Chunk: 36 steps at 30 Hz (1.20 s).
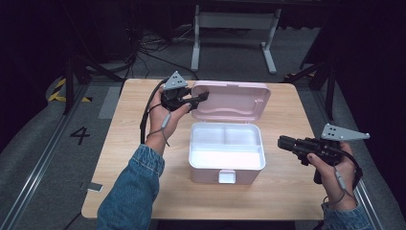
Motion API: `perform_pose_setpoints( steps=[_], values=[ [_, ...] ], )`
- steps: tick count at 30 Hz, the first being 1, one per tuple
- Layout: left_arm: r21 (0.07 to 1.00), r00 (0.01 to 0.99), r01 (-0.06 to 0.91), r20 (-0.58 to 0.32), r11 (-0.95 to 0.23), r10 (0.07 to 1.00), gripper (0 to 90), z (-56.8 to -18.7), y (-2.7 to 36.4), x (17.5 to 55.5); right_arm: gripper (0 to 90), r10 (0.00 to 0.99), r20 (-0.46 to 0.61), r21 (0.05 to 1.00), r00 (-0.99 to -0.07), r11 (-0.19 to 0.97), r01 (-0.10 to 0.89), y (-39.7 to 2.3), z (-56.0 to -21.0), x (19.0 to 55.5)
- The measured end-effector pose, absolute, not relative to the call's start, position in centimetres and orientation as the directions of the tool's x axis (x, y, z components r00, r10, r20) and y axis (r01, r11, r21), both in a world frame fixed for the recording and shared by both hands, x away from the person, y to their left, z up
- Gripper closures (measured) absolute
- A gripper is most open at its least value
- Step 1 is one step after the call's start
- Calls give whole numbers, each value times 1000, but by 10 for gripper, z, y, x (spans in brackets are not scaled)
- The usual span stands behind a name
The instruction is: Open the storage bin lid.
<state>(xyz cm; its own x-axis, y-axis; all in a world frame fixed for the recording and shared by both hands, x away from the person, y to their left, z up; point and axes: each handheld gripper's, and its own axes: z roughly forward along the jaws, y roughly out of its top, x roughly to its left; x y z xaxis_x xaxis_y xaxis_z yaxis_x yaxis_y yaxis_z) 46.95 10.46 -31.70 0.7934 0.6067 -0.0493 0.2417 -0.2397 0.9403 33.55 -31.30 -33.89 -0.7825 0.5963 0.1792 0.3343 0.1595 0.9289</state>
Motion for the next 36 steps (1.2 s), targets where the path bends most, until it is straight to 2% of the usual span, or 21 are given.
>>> perform_pose_setpoints(
  steps=[14,21,24,36],
  values=[
    [930,780,290,-93,-226,619,627,-328,103,484,793,602,179,926,-778,165,341,-314,-342,338],
    [925,768,290,-72,-245,636,599,-332,99,490,792,605,183,923,-775,166,348,-315,-344,339],
    [917,768,294,-60,-269,637,541,-336,97,493,793,606,185,921,-774,168,352,-315,-344,340],
    [898,756,339,-82,-281,650,467,-349,93,507,793,609,193,917,-770,168,363,-317,-348,342]
  ],
)
